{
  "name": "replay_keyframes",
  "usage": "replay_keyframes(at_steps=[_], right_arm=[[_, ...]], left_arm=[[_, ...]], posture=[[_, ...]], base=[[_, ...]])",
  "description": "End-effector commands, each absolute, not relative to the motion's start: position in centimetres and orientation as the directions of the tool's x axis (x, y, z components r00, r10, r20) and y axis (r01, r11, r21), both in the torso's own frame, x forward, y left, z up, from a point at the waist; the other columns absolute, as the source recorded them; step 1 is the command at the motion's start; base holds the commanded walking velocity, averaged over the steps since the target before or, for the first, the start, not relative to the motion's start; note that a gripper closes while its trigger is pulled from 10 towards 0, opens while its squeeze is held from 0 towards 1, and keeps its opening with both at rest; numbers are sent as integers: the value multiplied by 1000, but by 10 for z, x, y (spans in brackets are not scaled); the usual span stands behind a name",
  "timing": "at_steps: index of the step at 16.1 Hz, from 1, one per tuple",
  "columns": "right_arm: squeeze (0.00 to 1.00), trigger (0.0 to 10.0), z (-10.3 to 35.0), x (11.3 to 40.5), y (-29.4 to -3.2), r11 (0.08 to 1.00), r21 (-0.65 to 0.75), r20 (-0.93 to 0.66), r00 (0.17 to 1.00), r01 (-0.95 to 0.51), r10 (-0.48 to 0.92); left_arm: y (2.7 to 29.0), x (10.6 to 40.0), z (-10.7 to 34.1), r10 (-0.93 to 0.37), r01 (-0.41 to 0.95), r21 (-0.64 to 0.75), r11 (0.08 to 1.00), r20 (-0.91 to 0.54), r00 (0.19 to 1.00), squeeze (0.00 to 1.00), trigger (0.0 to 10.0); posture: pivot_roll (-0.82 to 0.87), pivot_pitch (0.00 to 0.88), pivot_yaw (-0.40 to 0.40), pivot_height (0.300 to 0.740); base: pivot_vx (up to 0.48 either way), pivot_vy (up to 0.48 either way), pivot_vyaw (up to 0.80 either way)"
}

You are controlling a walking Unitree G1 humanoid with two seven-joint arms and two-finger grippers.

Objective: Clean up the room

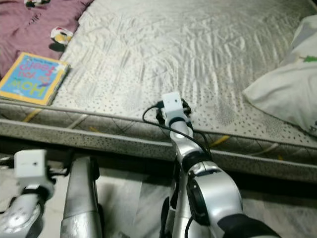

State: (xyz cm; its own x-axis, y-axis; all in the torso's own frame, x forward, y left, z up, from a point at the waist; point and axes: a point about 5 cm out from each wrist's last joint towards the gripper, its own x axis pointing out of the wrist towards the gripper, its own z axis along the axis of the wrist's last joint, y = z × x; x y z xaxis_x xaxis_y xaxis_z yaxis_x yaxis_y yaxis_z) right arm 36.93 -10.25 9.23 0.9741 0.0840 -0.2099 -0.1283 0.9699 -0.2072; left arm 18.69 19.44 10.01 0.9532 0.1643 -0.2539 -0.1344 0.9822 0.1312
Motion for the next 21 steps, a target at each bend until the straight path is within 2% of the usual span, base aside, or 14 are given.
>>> replay_keyframes(at_steps=[1,9,14,16,19,21], right_arm=[[0,0,70,359,-111,980,-163,-308,950,-113,59],[0,0,72,360,-129,992,-109,-296,955,-61,26],[0,0,76,360,-137,996,-42,-236,969,-80,68],[0,0,85,359,-148,994,14,-131,985,-108,108],[0,0,86,354,-167,996,38,-86,993,-83,86],[0,0,78,335,-179,992,75,-67,992,-105,110]], left_arm=[[191,193,97,151,-120,135,984,-253,956,0,10000],[181,222,91,111,-88,113,990,-215,970,0,10000],[172,233,91,0,8,39,999,-198,980,0,10000],[180,235,87,0,13,58,998,-215,977,0,10000],[174,243,85,-18,31,61,998,-209,978,0,10000],[171,252,89,-25,33,43,999,-176,984,0,10000]], posture=[[280,75,-71,447],[187,0,-59,447],[142,0,-46,447],[80,0,-24,447],[58,0,-18,447],[2,0,25,447]], base=[[0,0,0],[0,0,0],[0,0,0],[0,0,0],[0,0,0],[0,0,0]])
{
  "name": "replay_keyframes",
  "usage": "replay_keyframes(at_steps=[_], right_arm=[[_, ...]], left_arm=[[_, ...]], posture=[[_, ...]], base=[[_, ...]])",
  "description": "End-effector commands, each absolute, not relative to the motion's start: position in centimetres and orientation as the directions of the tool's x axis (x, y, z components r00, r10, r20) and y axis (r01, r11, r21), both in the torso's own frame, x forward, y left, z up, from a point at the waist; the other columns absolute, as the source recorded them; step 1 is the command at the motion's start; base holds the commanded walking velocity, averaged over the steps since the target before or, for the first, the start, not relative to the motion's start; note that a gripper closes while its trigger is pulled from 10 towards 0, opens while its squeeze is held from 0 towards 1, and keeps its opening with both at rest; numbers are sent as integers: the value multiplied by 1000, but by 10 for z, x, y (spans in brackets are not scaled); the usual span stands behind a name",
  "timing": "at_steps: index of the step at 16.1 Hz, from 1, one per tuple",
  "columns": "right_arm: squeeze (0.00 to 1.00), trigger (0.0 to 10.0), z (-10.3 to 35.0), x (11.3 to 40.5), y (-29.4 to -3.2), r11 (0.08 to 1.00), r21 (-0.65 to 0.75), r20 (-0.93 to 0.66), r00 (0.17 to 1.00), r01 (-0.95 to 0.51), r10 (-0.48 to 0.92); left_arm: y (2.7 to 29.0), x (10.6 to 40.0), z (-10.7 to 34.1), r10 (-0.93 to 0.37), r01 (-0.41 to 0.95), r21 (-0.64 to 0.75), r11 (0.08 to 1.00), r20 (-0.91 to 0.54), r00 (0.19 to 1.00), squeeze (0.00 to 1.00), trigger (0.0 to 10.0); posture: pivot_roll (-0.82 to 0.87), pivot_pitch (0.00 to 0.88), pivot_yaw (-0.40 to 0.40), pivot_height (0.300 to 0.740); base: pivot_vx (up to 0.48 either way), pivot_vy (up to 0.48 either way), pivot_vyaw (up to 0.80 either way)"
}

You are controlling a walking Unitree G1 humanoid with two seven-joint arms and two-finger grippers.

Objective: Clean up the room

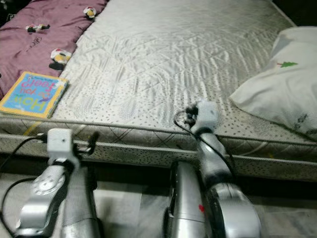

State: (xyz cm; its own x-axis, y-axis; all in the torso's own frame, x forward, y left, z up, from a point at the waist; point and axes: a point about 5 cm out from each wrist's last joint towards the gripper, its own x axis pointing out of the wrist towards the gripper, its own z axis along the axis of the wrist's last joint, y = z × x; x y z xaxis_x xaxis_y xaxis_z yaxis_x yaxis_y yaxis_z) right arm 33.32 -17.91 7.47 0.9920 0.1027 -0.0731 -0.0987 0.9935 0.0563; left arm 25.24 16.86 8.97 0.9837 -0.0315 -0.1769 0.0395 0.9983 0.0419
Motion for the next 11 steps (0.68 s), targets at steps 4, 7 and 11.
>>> replay_keyframes(at_steps=[4,7,11], right_arm=[[0,0,97,279,-184,967,-7,4,967,-254,254],[0,0,119,254,-184,971,-51,71,969,-234,237],[0,0,108,238,-183,999,11,25,999,-30,30]], left_arm=[[167,248,79,-127,130,3,992,-193,973,0,10000],[161,252,90,-145,146,-2,989,-128,981,0,10000],[164,254,92,-136,140,32,990,-101,986,0,10000]], posture=[[-90,0,99,447],[-86,0,85,447],[-59,0,20,447]], base=[[0,0,0],[0,0,0],[0,0,0]])
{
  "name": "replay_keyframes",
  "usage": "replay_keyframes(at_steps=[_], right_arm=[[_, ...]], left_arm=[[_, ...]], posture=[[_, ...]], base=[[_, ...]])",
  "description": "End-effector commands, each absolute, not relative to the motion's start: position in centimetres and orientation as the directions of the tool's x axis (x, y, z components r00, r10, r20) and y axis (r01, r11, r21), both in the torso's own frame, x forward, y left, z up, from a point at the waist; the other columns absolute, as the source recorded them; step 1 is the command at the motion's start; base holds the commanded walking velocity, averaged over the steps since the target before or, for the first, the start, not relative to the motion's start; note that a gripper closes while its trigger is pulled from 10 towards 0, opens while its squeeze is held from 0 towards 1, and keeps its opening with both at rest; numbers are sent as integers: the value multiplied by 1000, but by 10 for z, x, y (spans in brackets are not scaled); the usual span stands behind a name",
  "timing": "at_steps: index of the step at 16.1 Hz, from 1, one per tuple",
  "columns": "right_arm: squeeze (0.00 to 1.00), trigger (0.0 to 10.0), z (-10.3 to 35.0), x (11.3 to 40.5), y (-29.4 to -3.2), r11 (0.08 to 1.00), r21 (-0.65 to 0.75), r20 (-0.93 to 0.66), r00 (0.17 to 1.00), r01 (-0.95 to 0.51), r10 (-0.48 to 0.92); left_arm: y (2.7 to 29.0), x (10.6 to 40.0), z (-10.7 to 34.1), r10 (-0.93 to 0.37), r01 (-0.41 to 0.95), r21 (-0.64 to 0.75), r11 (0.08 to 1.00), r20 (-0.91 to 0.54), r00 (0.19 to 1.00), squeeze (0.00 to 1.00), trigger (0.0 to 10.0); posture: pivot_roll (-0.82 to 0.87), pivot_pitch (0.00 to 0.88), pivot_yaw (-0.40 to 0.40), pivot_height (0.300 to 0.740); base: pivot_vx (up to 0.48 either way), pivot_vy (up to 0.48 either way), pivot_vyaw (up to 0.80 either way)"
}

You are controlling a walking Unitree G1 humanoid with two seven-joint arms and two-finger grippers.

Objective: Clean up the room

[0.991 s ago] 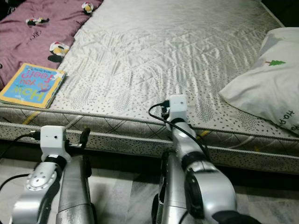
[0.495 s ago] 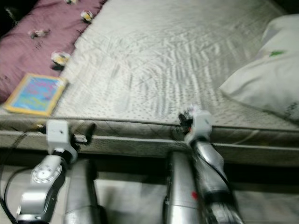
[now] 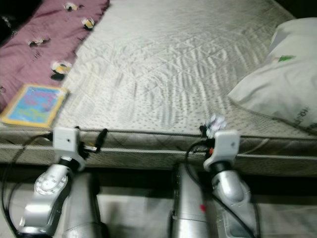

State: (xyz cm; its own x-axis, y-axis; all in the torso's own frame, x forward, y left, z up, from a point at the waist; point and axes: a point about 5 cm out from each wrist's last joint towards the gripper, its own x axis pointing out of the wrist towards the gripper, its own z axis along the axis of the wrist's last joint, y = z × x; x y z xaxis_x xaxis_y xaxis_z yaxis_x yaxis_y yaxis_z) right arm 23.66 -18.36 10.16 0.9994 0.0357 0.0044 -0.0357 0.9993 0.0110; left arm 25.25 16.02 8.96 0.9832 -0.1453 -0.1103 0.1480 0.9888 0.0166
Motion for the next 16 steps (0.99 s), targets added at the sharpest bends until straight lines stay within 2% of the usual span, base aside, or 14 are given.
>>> replay_keyframes(at_steps=[1,3,4,5,8,10,16], right_arm=[[0,0,104,234,-163,997,49,4,998,-59,59],[0,0,104,236,-150,991,67,7,993,-117,116],[0,1373,105,238,-149,991,73,11,994,-114,113],[0,10000,107,246,-150,991,104,7,997,-83,83],[0,10000,111,256,-136,988,87,10,991,-131,131],[0,10000,116,259,-139,987,77,19,990,-142,141],[0,10000,117,265,-142,989,80,10,992,-124,123]], left_arm=[[166,252,89,-119,122,22,992,-113,986,0,10000],[163,248,83,-124,126,8,992,-135,983,0,10000],[161,247,81,-127,130,7,992,-139,982,0,10000],[159,245,79,-133,135,3,991,-143,981,0,10000],[162,241,77,-92,92,-11,996,-143,985,0,10000],[163,241,78,-73,73,-9,997,-133,988,0,10000],[163,249,82,-81,82,-1,997,-117,990,0,10000]], posture=[[-75,0,56,447],[-71,0,64,447],[-66,0,60,447],[-54,0,54,456],[-36,0,20,491],[-26,0,-9,508],[-45,0,2,574]], base=[[0,0,0],[0,0,0],[0,0,0],[0,0,0],[0,0,0],[0,0,0],[0,0,0]])
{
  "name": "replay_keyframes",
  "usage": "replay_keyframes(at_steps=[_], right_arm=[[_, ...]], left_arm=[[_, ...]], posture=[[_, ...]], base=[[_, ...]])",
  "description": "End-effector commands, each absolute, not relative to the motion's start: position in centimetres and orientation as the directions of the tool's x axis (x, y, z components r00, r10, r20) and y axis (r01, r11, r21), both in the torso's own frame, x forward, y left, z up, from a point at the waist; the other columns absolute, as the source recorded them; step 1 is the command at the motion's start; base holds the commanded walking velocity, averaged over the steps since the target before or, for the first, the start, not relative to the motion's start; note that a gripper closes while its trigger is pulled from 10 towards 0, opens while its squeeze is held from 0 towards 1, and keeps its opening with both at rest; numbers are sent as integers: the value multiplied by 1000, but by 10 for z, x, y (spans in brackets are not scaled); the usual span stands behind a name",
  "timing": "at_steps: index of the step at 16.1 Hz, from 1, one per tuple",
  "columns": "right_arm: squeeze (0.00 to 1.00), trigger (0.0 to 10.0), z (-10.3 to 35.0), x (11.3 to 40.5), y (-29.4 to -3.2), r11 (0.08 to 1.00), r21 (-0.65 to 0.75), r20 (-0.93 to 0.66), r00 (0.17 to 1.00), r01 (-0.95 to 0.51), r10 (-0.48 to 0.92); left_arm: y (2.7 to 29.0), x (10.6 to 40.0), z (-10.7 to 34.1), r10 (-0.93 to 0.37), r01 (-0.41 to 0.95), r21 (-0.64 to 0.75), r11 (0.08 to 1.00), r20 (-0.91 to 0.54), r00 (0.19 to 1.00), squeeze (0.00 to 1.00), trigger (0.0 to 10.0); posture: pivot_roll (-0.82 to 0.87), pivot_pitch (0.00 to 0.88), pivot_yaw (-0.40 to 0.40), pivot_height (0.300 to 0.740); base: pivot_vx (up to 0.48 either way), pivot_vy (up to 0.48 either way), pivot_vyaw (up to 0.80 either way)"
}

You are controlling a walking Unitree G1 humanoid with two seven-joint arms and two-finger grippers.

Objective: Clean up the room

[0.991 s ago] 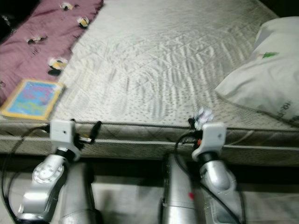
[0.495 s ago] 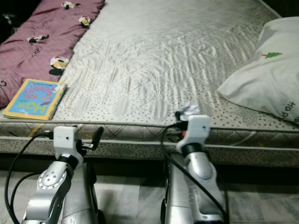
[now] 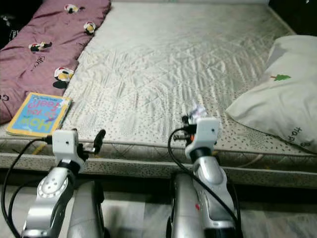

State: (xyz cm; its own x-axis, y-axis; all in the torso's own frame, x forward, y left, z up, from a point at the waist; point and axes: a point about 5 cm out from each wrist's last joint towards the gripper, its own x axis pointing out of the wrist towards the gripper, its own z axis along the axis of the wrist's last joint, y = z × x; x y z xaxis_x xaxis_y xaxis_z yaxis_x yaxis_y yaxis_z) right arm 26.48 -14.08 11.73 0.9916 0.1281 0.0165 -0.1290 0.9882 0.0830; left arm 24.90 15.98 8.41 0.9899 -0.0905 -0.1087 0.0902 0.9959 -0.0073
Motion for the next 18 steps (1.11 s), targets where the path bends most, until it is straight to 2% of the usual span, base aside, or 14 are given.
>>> replay_keyframes(at_steps=[1,8,10,13,18], right_arm=[[0,10000,117,265,-145,991,76,3,993,-114,114],[0,10000,114,261,-152,994,63,-17,996,-86,87],[0,10000,111,261,-156,999,9,-32,999,-42,42],[0,10000,111,258,-158,999,15,-27,999,-42,43],[0,10000,111,261,-162,1000,25,-34,999,-9,10]], left_arm=[[161,248,79,-80,80,-7,997,-132,988,0,10000],[150,255,78,-69,69,-6,998,-141,988,0,10000],[151,255,78,-44,45,4,999,-146,988,0,10000],[146,256,78,-69,70,-3,998,-139,988,0,10000],[147,255,78,-76,76,-9,997,-141,987,0,10000]], posture=[[-51,0,4,587],[-63,0,1,652],[-62,0,0,656],[-63,0,0,661],[-61,0,-2,720]], base=[[0,0,0],[0,0,0],[0,0,0],[0,0,0],[0,0,0]])
